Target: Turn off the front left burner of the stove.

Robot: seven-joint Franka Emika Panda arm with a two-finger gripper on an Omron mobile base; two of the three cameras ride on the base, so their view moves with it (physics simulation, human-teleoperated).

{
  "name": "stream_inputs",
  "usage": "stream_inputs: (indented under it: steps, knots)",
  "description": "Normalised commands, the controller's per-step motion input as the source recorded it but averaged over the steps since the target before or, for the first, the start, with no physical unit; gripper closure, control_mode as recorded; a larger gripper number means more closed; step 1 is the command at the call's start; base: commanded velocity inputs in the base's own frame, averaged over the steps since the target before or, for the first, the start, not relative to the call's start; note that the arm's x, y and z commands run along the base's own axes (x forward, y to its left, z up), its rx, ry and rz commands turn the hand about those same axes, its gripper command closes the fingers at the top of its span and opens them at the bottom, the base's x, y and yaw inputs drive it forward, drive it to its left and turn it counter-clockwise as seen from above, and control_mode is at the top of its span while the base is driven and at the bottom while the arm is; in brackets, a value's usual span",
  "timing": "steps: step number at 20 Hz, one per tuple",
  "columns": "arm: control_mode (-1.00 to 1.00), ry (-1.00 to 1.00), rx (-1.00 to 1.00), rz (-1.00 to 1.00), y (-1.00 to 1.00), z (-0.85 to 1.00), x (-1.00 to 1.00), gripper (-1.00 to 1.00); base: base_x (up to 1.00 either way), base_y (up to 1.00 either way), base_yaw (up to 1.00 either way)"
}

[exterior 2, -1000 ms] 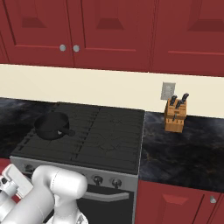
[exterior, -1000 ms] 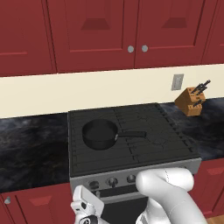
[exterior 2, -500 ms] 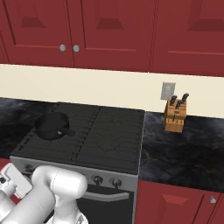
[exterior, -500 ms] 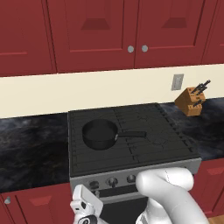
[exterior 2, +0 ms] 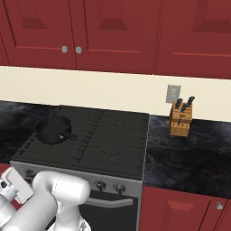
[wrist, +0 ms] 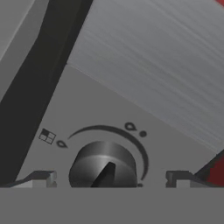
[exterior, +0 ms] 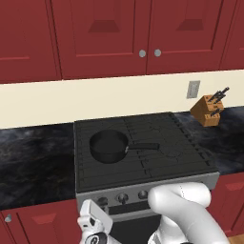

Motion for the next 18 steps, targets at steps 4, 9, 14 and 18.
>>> stream_inputs:
  steps: [4, 9, 14, 18]
  knots:
    - [-1.00, 0.00, 0.01, 0.00, -0.13, 0.00, 0.06, -1.00, 0.00, 0.00, 0.00]
    - [-1.00, 0.00, 0.03, 0.00, 0.00, 0.00, 0.00, 1.00, 0.00, 0.00, 0.00]
    - [-1.00, -0.02, 0.07, 0.00, 0.00, 0.00, -0.01, 1.00, 0.00, 0.00, 0.00]
    - [-1.00, -0.03, 0.12, 0.00, 0.00, 0.00, 0.00, 1.00, 0.00, 0.00, 0.00]
